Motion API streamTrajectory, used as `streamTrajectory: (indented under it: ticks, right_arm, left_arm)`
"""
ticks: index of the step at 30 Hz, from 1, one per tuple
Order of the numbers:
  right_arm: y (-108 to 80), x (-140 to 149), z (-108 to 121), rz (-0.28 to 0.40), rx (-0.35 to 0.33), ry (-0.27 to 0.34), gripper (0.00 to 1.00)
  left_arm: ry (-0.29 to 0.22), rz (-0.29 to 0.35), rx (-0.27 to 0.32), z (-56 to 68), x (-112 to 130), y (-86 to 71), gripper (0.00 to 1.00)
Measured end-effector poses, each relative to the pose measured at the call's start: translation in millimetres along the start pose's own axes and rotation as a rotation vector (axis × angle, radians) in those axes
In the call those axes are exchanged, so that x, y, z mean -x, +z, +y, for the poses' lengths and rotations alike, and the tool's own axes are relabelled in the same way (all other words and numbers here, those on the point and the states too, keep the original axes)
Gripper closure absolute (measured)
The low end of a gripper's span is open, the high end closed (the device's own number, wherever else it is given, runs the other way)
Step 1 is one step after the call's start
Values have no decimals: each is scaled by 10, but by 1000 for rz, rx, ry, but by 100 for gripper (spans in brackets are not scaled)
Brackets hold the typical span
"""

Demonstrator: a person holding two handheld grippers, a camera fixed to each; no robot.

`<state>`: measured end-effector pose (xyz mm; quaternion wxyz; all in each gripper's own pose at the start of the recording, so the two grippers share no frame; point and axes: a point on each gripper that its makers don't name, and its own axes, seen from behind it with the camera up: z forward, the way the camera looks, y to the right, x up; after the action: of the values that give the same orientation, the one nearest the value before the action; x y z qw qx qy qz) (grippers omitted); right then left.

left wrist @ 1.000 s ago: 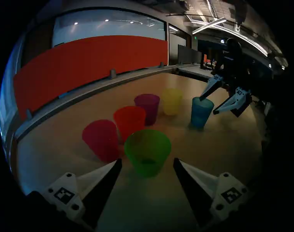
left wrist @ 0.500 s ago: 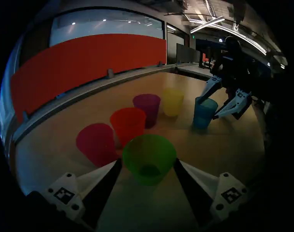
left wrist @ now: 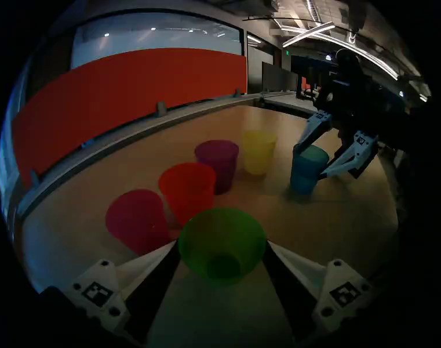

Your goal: Pour water

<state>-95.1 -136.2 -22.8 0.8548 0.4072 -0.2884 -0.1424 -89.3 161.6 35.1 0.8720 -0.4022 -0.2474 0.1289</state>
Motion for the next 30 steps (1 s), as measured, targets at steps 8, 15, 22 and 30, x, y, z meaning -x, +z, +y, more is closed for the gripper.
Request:
streamTrajectory:
  ticks: [8,15,22,30]
  right_arm:
    - [3,-4,-2,0,-4,-3,0]
    - [34,-14,7,5,0,-12,0]
    - [57,-12,-6,13,3,-16,8]
    - [13,-59,-17,34,18,-11,9]
  left_arm:
    - [11,-5,17,61,-2,37,14]
    - [9,-5,16,58,-13,34,14]
    - [10,5,13,58,-47,-4,14]
    - [13,31,11,93,-135,-106,13]
